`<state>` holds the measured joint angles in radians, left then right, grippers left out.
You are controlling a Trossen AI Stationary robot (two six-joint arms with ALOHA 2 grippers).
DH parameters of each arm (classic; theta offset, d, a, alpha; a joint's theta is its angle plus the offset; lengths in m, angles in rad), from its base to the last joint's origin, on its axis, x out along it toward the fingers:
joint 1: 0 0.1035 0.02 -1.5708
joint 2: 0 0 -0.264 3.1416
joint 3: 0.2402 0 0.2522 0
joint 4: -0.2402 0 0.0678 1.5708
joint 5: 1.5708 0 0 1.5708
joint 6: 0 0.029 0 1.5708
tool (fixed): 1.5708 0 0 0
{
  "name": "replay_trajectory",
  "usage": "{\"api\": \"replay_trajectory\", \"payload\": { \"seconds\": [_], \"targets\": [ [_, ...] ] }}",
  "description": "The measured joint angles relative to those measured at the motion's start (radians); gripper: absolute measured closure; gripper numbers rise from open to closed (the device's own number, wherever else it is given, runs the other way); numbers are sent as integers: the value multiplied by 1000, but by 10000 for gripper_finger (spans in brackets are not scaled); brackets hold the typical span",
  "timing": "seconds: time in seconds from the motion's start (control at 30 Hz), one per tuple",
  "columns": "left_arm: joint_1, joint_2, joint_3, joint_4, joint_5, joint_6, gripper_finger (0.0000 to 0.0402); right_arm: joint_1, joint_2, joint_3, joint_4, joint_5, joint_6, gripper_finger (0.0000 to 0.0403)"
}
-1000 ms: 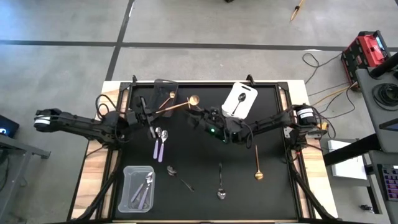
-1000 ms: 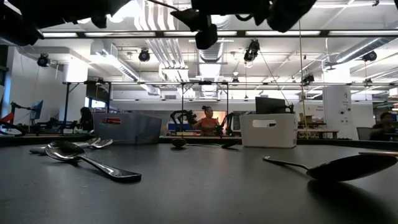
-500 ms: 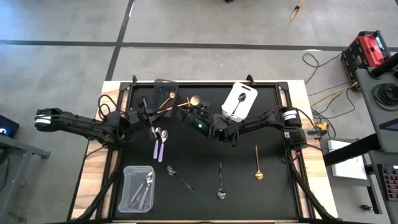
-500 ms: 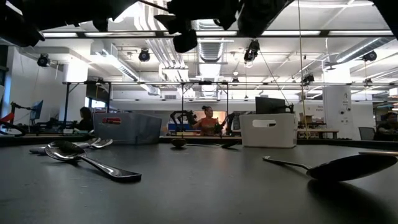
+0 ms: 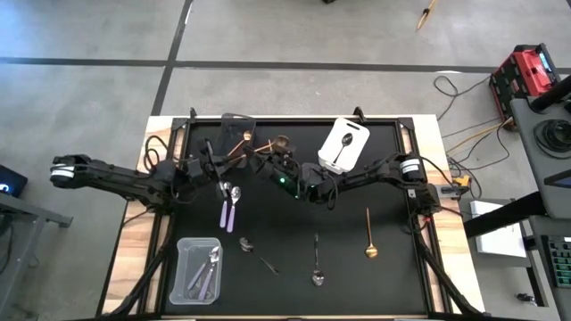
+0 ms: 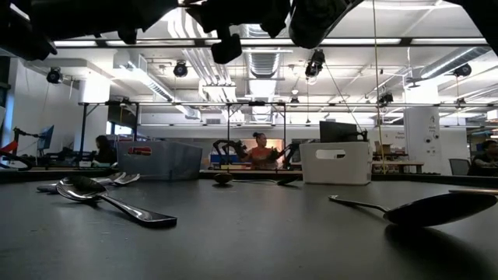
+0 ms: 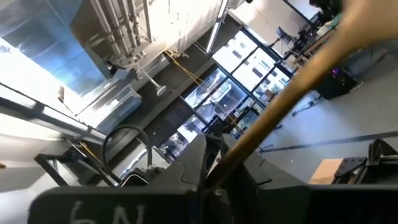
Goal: Sort silverware by color (type)
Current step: Put the gold spoon into the black bin
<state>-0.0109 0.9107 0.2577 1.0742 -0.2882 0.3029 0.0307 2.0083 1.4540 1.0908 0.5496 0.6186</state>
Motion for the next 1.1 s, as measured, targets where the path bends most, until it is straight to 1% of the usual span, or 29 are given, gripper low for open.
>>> {"api": "replay_trajectory", "payload": {
  "seconds": [0.13,0.23,0.33,0.53,0.6,0.67,0.73,0.87,1.0,1.1],
  "targets": [
    [0,14,3,2,4,1,378,0,0,0,-11,-13,-31,376],
    [-2,12,3,8,33,2,356,-1,-1,-1,-37,-30,-58,377],
    [-2,12,3,4,71,-10,327,-4,-20,-1,-112,-39,-59,377],
    [-1,12,4,4,74,-21,260,-3,-66,-1,-207,-29,-139,383],
    [-1,9,4,2,74,-17,243,0,-85,-1,-271,-26,-160,389],
    [-1,5,4,2,74,-17,229,1,-121,-2,-379,-26,-159,390],
    [-1,1,4,2,74,-17,220,2,-154,-1,-478,-26,-167,390],
    [0,-7,4,1,77,-17,211,15,-189,-1,-621,-15,-264,391],
    [0,-11,4,1,141,-17,210,32,-211,-1,-735,13,-328,392],
    [0,-11,4,-1,217,-18,210,37,-224,-1,-853,89,-326,392]
  ]
}}
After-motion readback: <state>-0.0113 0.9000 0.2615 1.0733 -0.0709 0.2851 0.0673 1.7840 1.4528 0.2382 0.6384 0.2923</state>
